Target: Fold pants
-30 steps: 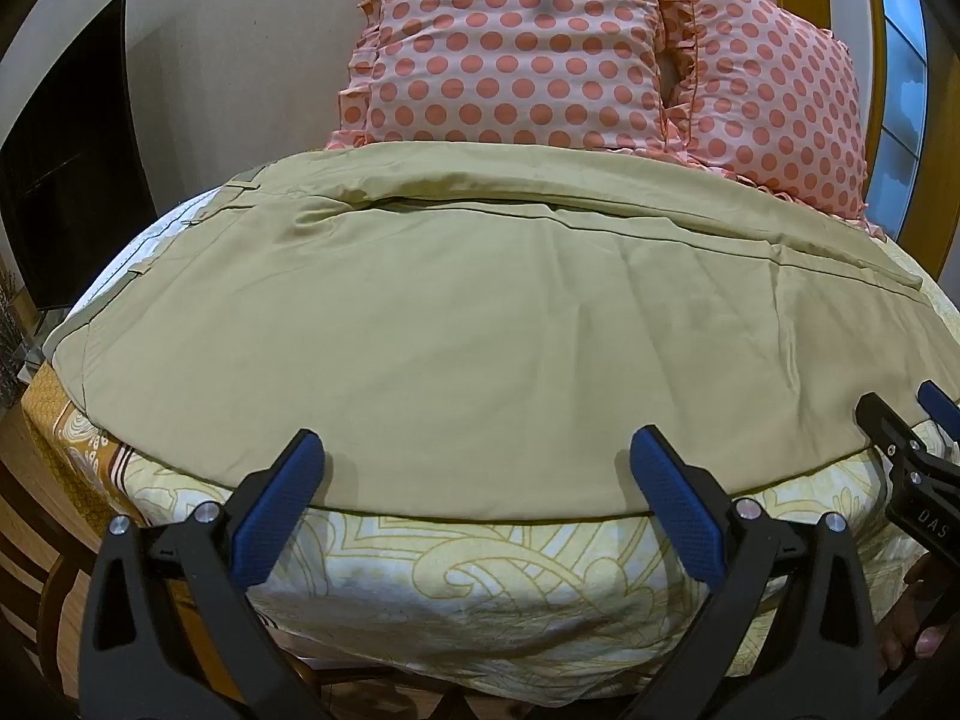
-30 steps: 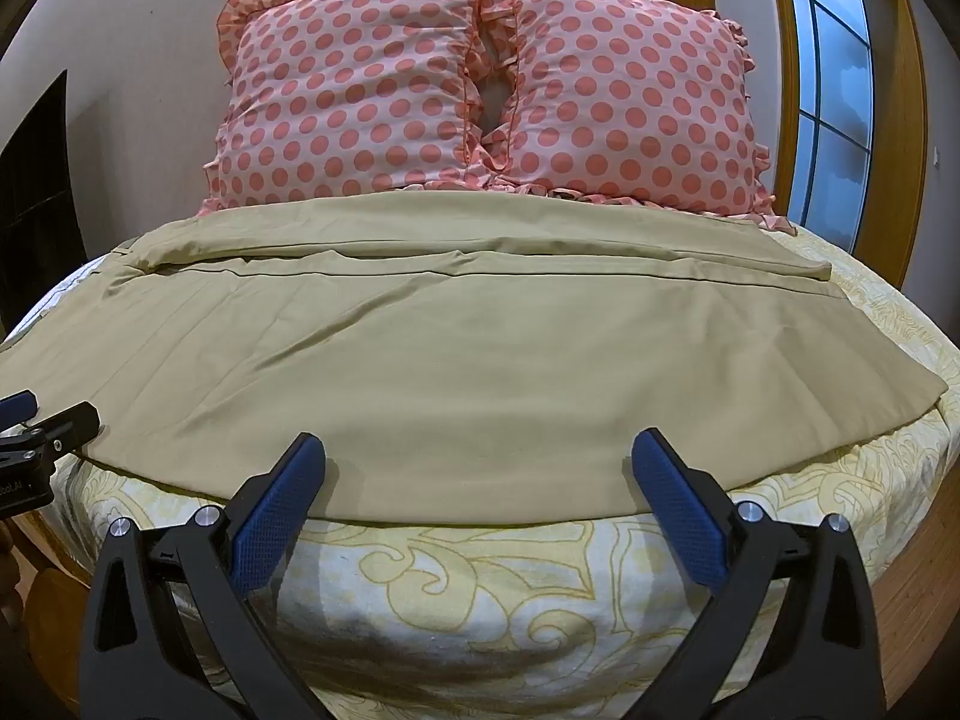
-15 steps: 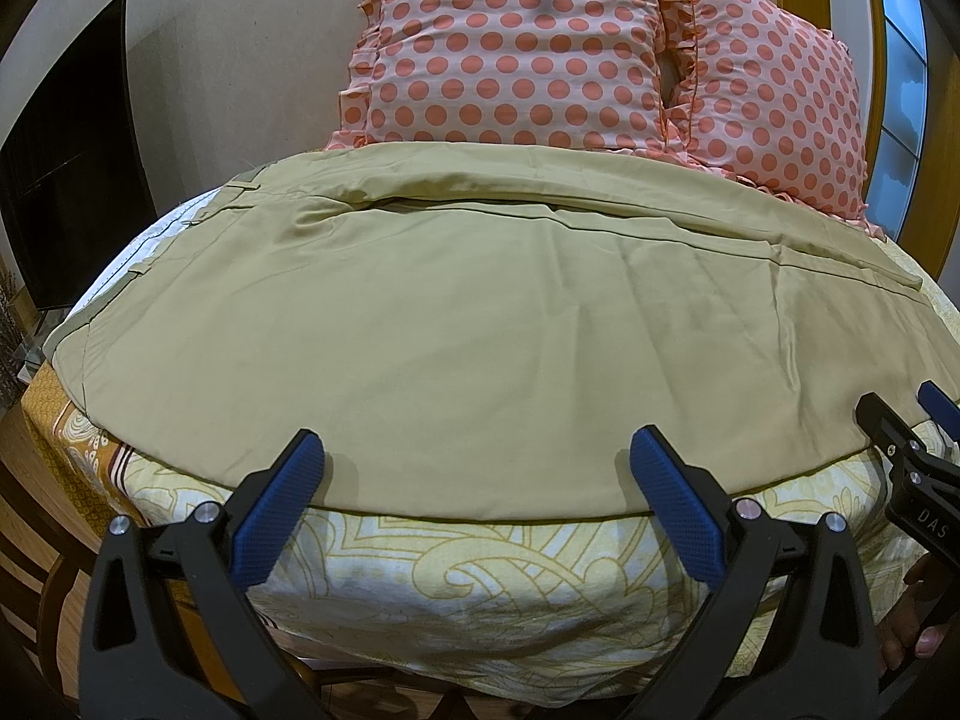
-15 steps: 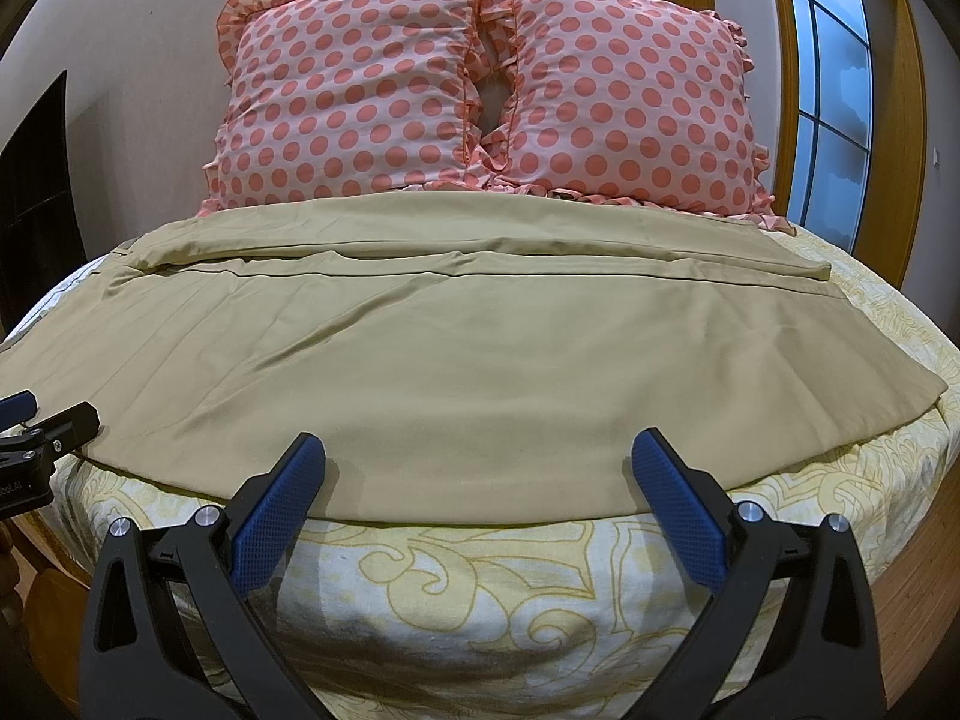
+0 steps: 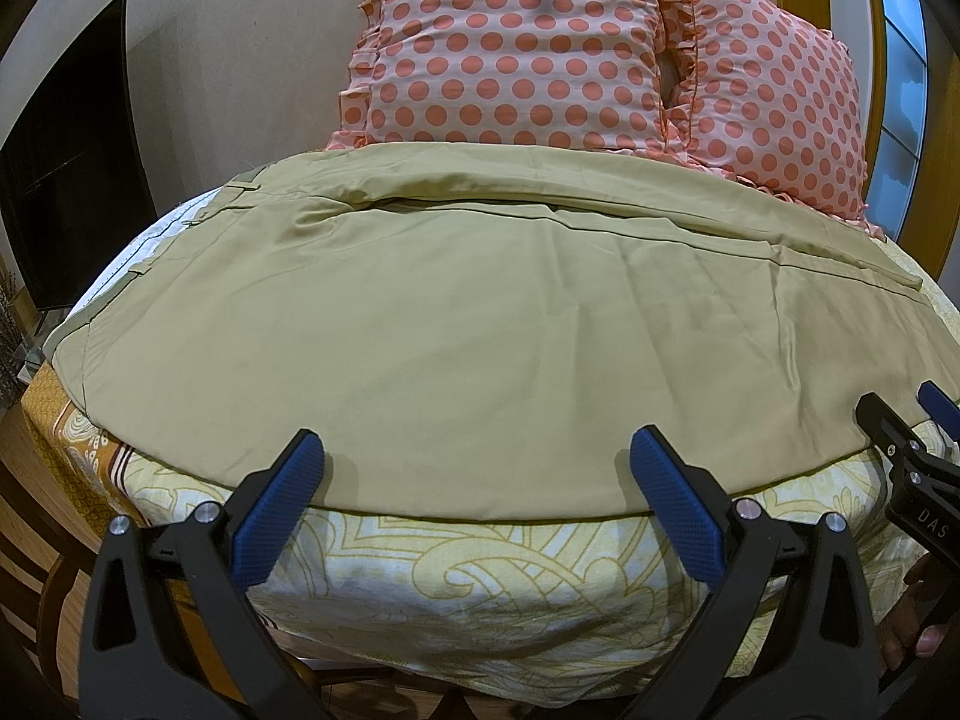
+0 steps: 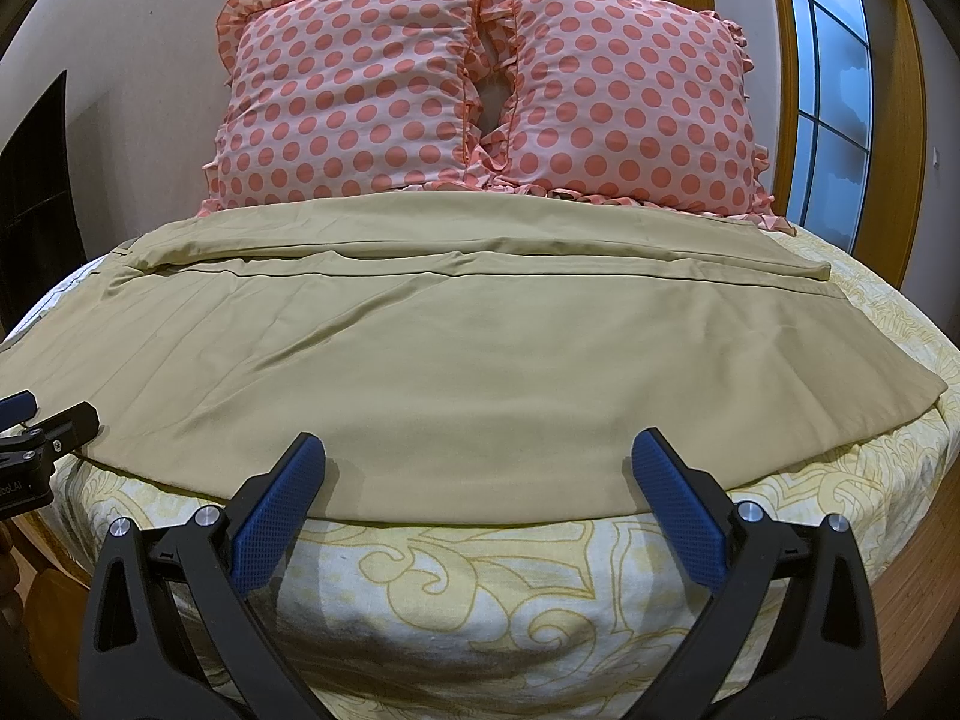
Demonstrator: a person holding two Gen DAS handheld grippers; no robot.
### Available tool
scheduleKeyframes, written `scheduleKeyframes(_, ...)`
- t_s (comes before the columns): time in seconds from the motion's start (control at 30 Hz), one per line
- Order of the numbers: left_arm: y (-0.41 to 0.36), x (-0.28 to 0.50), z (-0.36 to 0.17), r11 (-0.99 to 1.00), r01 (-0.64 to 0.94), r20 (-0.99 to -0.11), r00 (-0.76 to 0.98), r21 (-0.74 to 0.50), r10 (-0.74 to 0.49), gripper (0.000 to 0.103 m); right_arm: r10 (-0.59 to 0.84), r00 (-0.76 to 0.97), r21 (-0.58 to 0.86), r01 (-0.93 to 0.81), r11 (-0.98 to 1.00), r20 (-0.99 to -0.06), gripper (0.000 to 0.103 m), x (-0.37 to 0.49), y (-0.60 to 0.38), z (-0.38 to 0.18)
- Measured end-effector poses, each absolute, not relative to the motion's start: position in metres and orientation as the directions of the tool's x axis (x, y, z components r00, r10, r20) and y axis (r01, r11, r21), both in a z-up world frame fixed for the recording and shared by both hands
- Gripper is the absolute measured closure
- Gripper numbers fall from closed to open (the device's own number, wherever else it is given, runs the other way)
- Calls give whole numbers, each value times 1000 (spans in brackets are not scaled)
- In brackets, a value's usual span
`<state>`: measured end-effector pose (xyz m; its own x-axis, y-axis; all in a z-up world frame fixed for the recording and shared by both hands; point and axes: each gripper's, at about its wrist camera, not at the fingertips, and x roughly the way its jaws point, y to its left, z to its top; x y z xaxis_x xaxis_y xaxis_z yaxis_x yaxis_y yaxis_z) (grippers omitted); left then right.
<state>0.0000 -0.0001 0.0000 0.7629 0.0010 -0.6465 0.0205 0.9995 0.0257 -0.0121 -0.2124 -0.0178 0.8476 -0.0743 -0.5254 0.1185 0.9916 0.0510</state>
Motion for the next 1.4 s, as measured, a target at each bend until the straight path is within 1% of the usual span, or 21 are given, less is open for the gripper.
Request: scheduleKeyframes(1.4, 0, 0, 0, 999, 22, -648, 762, 25, 0, 2, -68, 844, 51, 112, 992, -531, 1, -13, -213, -17)
